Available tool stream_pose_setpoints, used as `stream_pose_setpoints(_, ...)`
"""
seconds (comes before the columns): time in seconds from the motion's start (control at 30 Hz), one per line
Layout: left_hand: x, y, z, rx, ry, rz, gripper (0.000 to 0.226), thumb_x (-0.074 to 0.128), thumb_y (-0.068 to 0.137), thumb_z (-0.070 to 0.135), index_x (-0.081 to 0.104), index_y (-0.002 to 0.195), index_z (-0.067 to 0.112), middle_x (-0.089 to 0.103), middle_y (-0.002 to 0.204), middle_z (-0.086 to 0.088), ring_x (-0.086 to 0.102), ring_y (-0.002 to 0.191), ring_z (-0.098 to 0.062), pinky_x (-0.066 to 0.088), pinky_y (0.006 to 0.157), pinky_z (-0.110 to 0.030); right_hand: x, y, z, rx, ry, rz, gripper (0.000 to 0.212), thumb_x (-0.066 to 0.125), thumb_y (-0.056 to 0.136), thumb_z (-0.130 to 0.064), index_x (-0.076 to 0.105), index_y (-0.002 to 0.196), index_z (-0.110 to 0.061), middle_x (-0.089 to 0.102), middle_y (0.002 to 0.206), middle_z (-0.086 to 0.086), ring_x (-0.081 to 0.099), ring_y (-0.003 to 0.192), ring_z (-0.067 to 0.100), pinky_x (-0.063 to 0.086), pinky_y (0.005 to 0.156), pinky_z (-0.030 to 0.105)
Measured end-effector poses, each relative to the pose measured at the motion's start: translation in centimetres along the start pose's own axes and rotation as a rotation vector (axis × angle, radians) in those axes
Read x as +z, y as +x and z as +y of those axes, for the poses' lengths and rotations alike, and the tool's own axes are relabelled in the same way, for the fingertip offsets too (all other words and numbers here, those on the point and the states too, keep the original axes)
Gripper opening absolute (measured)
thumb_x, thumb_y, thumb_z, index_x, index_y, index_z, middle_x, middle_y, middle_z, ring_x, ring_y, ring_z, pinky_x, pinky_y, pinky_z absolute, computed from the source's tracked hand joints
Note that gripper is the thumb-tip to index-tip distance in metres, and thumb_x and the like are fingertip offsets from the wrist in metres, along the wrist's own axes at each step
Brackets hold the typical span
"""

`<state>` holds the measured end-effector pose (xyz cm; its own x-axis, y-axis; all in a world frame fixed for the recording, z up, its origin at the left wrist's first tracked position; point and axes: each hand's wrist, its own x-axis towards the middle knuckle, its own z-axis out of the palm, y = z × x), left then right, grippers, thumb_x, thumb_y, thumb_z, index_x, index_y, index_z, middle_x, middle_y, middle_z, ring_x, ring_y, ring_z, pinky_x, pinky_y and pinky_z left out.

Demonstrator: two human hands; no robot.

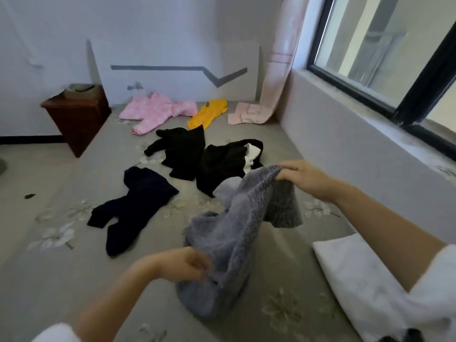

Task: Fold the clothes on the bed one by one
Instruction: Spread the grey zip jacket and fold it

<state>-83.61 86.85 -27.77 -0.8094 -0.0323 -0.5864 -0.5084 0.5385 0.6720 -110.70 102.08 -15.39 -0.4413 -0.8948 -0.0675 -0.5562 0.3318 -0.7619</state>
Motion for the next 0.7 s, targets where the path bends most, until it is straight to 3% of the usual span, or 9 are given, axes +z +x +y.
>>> stream_pose_setpoints(0.1,0.8,2.5,-1.7,-0.123,-0.016,0.27,0.027,0.054,0.09,0.017,0.065,0.115,0.021,0.063,0.116,0.005,0.057,0.108,-0.013,0.042,0.095,-0.024,3.6,-1.8,3.6,0.137,0.062,-0.123,0.028,0.051,0.088,-0.006,0.046,0.061,-0.01,0.039,0.07,0.008,0.034,0.069,0.019,0.025,0.066,0.034)
stream_pose_setpoints(0.2,1.6,4.9,-2.1,-0.199,-0.131,0.437,0.021,0.049,0.095,0.027,0.064,0.104,0.015,0.062,0.107,-0.001,0.056,0.094,-0.015,0.046,0.085,-0.031,5.3,-3.7,4.5,0.148,0.224,-0.176,0.03,0.053,0.071,-0.01,0.031,0.053,-0.021,0.026,0.063,0.003,0.022,0.061,0.015,0.018,0.059,0.032)
stream_pose_setpoints(0.23,1.9,5.7,-1.8,-0.213,-0.265,0.452,0.022,0.048,0.096,0.033,0.06,0.1,0.016,0.06,0.106,-0.004,0.056,0.09,-0.017,0.047,0.08,-0.033,5.4,-4.2,4.3,0.149,0.273,-0.203,0.027,0.052,0.063,-0.011,0.03,0.051,-0.021,0.025,0.06,0.0,0.021,0.058,0.013,0.018,0.056,0.029)
stream_pose_setpoints(0.3,2.3,7.2,-0.5,-0.304,-0.686,0.397,0.038,0.048,0.095,0.049,0.053,0.117,0.019,0.057,0.118,-0.009,0.059,0.094,-0.02,0.05,0.073,-0.033,5.7,-4.8,4.1,0.148,0.356,-0.292,0.025,0.049,0.055,-0.007,0.031,0.046,-0.022,0.027,0.054,-0.004,0.022,0.052,0.01,0.021,0.052,0.024)
stream_pose_setpoints(0.37,3.5,9.1,0.8,-0.374,-0.994,0.379,0.07,0.054,0.087,0.061,0.041,0.139,0.016,0.05,0.135,-0.013,0.058,0.109,-0.028,0.053,0.079,-0.039,5.8,-6.0,4.0,0.128,0.34,-0.394,0.025,0.047,0.054,-0.004,0.031,0.045,-0.02,0.025,0.05,-0.007,0.019,0.048,0.008,0.022,0.048,0.018)
stream_pose_setpoints(0.43,4.6,10.2,1.6,-0.384,-1.105,0.404,0.083,0.063,0.078,0.064,0.043,0.138,0.01,0.05,0.137,-0.015,0.055,0.116,-0.033,0.051,0.089,-0.043,6.6,-7.3,3.6,0.14,0.285,-0.519,0.022,0.046,0.053,-0.003,0.029,0.047,-0.016,0.024,0.047,-0.008,0.017,0.046,0.005,0.02,0.046,0.016)
stream_pose_setpoints(0.5,6.8,15.6,2.4,-0.46,-0.99,0.229,0.071,0.072,0.076,0.054,0.049,0.125,0.008,0.056,0.128,-0.014,0.057,0.112,-0.034,0.052,0.087,-0.042,7.3,-8.6,7.0,0.302,0.353,-0.495,0.021,0.046,0.051,-0.003,0.029,0.049,-0.016,0.023,0.046,-0.009,0.015,0.045,0.004,0.019,0.045,0.016)
stream_pose_setpoints(0.6,7.1,16.1,3.2,-0.39,-0.916,0.349,0.015,0.069,0.083,0.016,0.057,0.085,0.007,0.06,0.091,-0.017,0.058,0.081,-0.027,0.049,0.069,-0.034,8.4,-9.4,8.4,0.288,0.3,-0.484,0.022,0.048,0.053,-0.004,0.029,0.048,-0.015,0.023,0.046,-0.008,0.015,0.045,0.005,0.018,0.044,0.018)
stream_pose_setpoints(0.7,5.1,15.7,2.7,-0.274,-1.132,0.542,0.023,0.05,0.081,-0.006,0.044,0.065,0.01,0.046,0.057,-0.011,0.045,0.051,-0.019,0.039,0.045,-0.022,8.0,-8.7,10.0,0.333,0.087,-0.43,0.034,0.05,0.072,0.008,0.036,0.05,-0.015,0.036,0.047,-0.007,0.029,0.046,0.007,0.03,0.049,0.02)
